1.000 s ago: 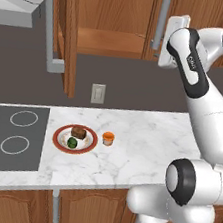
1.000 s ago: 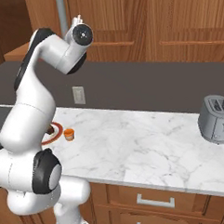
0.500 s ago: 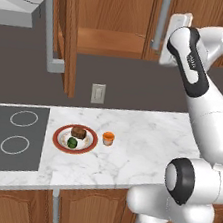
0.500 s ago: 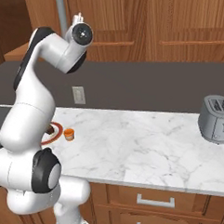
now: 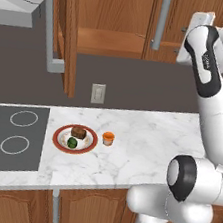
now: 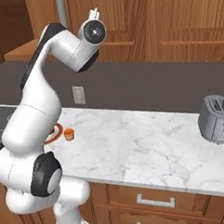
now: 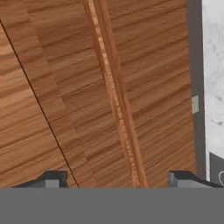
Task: Pick the avocado and bread from the counter and place them on the plate. Then pick the jam from the cabinet and place it next to the plate. Lastly close the cabinet door.
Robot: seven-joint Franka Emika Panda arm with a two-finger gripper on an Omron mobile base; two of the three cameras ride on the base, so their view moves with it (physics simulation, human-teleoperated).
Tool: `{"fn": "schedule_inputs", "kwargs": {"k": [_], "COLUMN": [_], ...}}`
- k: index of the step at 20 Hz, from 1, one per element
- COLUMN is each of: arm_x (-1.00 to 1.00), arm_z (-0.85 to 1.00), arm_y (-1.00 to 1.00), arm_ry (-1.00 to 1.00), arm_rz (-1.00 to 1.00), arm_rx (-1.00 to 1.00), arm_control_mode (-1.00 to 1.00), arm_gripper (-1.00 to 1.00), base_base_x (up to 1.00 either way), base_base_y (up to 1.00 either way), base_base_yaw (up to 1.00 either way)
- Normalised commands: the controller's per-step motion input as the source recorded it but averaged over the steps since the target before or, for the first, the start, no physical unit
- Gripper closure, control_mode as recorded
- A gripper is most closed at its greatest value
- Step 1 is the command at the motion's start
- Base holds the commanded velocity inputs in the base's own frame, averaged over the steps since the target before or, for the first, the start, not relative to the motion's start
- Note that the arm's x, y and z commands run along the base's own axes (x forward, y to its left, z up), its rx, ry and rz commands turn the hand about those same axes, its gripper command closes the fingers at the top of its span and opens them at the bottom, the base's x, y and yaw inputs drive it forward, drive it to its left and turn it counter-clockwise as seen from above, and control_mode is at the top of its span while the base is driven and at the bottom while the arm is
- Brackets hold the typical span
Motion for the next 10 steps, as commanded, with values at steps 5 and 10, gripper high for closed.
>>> {"fn": "schedule_inputs", "kwargs": {"k": [5,10], "arm_x": [-0.94,-1.0], "arm_z": [0.0,0.0], "arm_y": [-0.22,0.0], "arm_ry": [-0.1,-0.24], "arm_rz": [-0.02,0.0], "arm_rx": [0.0,-0.13], "arm_control_mode": [-1.0,-1.0], "arm_gripper": [-1.0,-1.0], "base_base_x": [0.0,0.0], "base_base_y": [0.0,0.0], "base_base_yaw": [0.0,0.0]}}
